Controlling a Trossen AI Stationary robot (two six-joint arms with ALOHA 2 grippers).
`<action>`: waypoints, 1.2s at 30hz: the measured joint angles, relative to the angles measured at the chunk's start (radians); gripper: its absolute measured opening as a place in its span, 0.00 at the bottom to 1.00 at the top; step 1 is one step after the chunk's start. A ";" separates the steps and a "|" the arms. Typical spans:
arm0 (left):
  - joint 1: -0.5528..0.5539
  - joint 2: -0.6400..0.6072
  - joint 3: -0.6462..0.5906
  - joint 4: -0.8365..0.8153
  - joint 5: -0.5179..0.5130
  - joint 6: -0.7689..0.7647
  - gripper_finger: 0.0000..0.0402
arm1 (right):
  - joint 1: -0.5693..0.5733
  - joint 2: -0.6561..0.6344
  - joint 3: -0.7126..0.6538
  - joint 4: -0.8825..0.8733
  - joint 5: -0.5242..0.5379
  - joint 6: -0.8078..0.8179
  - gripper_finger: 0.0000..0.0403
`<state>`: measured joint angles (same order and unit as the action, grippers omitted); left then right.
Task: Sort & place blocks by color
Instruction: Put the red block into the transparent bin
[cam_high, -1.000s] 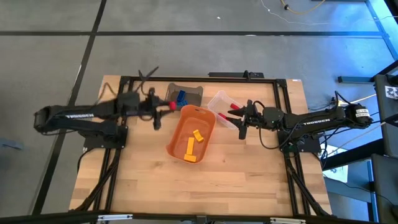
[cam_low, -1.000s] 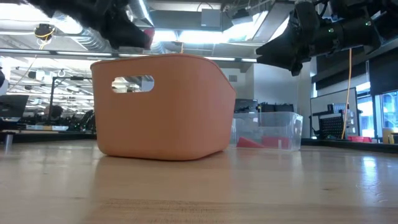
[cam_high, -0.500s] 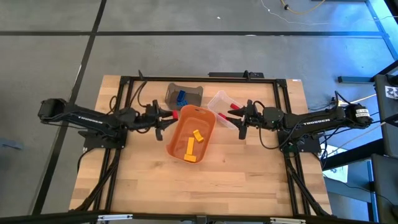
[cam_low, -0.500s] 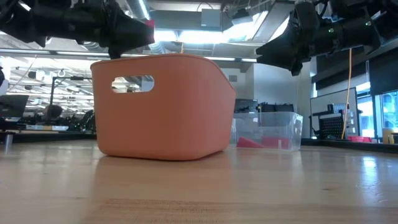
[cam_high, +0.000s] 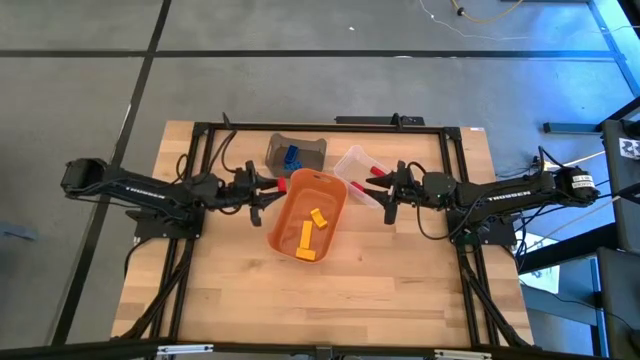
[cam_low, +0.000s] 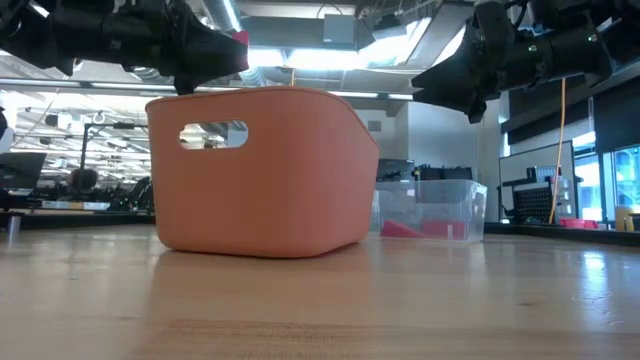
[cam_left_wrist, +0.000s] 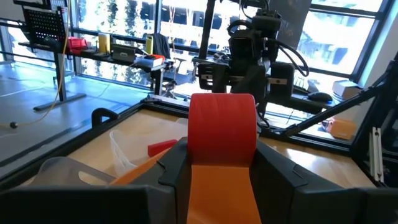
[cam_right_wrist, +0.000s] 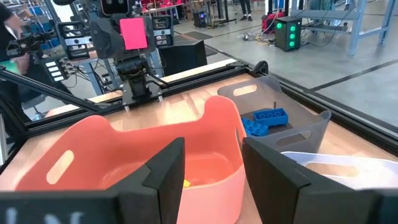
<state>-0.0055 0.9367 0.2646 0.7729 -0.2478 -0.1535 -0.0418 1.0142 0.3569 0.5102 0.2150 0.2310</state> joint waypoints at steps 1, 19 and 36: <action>0.000 0.000 0.000 0.000 0.000 0.000 0.29 | 0.000 0.000 0.000 0.000 0.000 0.000 0.40; 0.020 0.184 0.069 -0.031 -0.040 -0.084 0.29 | 0.000 0.000 0.000 0.003 0.001 0.003 0.40; 0.262 0.692 0.754 -0.448 0.162 0.083 0.29 | 0.000 0.000 0.000 0.211 -0.257 -0.003 0.40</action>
<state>0.2561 1.6288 1.0187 0.3249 -0.0857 -0.0701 -0.0414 1.0142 0.3569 0.7210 -0.0416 0.2276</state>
